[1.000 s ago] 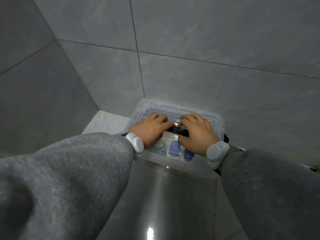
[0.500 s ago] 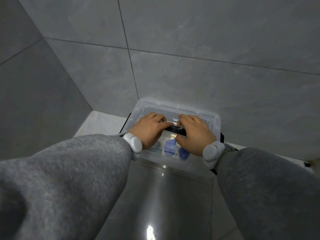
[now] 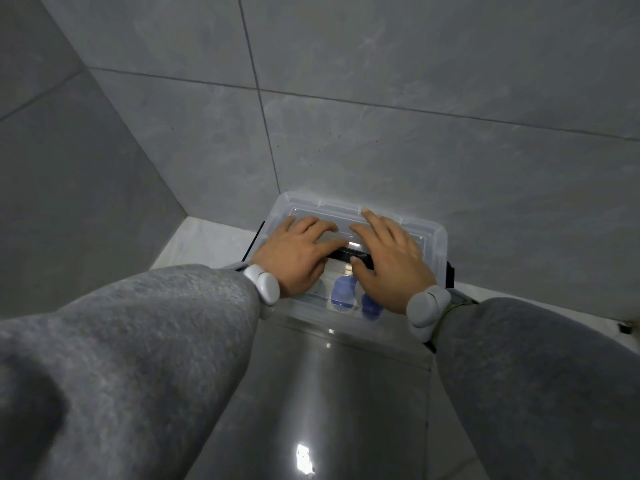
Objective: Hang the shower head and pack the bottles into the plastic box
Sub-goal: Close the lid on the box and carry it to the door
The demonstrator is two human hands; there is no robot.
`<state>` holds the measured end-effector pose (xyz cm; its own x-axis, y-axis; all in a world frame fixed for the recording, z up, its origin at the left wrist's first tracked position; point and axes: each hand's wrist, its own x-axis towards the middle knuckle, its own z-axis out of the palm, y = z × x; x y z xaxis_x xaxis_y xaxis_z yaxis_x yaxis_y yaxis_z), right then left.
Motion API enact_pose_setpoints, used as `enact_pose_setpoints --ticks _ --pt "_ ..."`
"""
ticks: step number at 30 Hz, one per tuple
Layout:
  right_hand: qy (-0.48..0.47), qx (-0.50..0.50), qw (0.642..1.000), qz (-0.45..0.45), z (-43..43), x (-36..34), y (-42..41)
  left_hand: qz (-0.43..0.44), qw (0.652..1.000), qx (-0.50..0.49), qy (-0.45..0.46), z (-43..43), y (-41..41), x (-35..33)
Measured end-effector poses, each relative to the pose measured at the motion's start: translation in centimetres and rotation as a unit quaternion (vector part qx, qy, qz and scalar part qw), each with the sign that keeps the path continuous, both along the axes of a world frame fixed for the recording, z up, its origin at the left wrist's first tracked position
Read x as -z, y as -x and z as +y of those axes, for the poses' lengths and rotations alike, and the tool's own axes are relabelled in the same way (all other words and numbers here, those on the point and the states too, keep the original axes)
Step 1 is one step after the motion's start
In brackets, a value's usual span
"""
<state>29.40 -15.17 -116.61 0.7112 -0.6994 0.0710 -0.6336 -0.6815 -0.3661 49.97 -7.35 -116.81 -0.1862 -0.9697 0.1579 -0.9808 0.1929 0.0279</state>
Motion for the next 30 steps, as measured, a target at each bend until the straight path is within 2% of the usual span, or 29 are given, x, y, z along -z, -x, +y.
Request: enact_pose_setpoints --ticks 4,14,22,26,30 --pt "0.013 0.022 0.999 0.031 -0.1 0.6 0.3 -0.006 0.998 -0.046 -0.033 0.3 0.0 -0.2" --pt "0.004 0.029 0.999 0.039 0.3 0.7 0.5 0.007 0.996 -0.064 -0.061 0.8 0.1 -0.4" --pt "0.086 0.037 0.992 0.084 -0.4 0.1 2.6 -0.015 0.985 -0.151 -0.076 1.2 -1.7 -0.3" --pt "0.132 0.072 0.982 0.112 -1.3 -0.2 3.9 0.032 0.971 -0.215 -0.099 1.9 -2.7 -0.8" --pt "0.138 0.105 0.979 0.11 -1.6 -0.2 5.2 0.066 0.957 -0.254 -0.122 2.4 -3.4 -1.0"
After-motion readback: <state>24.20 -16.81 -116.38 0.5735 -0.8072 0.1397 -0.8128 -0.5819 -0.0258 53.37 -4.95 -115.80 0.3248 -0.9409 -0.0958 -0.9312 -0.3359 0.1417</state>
